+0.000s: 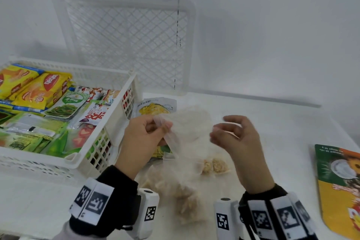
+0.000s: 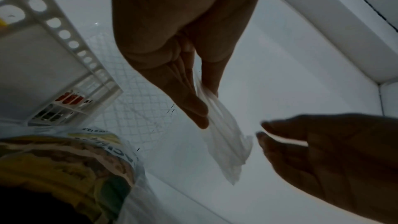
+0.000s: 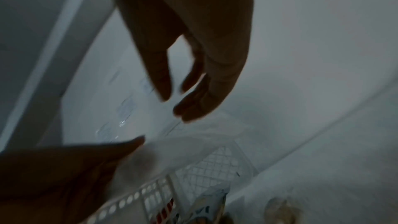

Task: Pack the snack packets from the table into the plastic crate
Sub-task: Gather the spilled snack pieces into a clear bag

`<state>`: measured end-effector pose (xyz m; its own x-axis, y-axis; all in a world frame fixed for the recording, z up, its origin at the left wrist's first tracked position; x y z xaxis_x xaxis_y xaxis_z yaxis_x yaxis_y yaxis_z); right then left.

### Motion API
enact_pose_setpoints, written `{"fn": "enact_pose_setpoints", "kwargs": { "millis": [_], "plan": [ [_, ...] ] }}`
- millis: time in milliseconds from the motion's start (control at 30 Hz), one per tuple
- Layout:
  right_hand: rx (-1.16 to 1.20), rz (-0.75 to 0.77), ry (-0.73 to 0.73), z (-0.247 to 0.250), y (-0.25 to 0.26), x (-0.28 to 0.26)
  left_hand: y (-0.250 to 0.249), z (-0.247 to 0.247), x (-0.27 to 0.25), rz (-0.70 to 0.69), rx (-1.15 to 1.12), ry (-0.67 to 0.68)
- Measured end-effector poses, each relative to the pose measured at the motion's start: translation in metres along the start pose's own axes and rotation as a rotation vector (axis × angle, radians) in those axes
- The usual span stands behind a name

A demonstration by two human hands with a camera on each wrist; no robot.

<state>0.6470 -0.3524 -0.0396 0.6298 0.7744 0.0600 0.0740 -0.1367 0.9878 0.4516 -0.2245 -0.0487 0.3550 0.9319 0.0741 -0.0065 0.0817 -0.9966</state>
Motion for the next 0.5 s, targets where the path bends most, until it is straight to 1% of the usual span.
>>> {"fn": "enact_pose_setpoints", "kwargs": {
  "millis": [67,133,167,233,300,367,500],
  "plan": [
    [-0.303,0.121,0.165,-0.031,0.009,-0.009,0.001,-0.011,-0.001,0.027,-0.024,0.033],
    [-0.503,0.187,0.283,-0.055,0.008,-0.017,-0.002,-0.020,-0.003,0.040,-0.037,0.065],
    [-0.589,0.221,0.302,-0.061,0.007,-0.020,-0.003,-0.024,-0.004,0.044,-0.037,0.080],
    [-0.726,0.285,0.295,-0.066,0.009,-0.020,-0.003,-0.030,-0.005,0.058,-0.044,0.123],
    [-0.777,0.337,0.262,-0.067,0.014,-0.018,-0.003,-0.035,-0.008,0.087,-0.072,0.163],
    [-0.770,0.357,0.241,-0.066,0.016,-0.015,-0.002,-0.036,-0.011,0.111,-0.090,0.187],
    [-0.661,0.297,0.275,-0.063,0.015,-0.008,-0.007,-0.030,-0.009,0.052,-0.048,0.147]
  ]
}}
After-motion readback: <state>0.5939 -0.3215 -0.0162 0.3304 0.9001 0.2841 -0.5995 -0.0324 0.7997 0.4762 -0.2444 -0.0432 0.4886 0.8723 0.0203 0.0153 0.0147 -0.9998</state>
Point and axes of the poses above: each hand's wrist, its own x-axis towards the middle knuckle, its own z-axis out of the back of the hand, y = z × x, the point moved 10 cm from there along x, towards the middle knuckle, and after that the axes turned 1 degree about z, right-handed, at the moved point
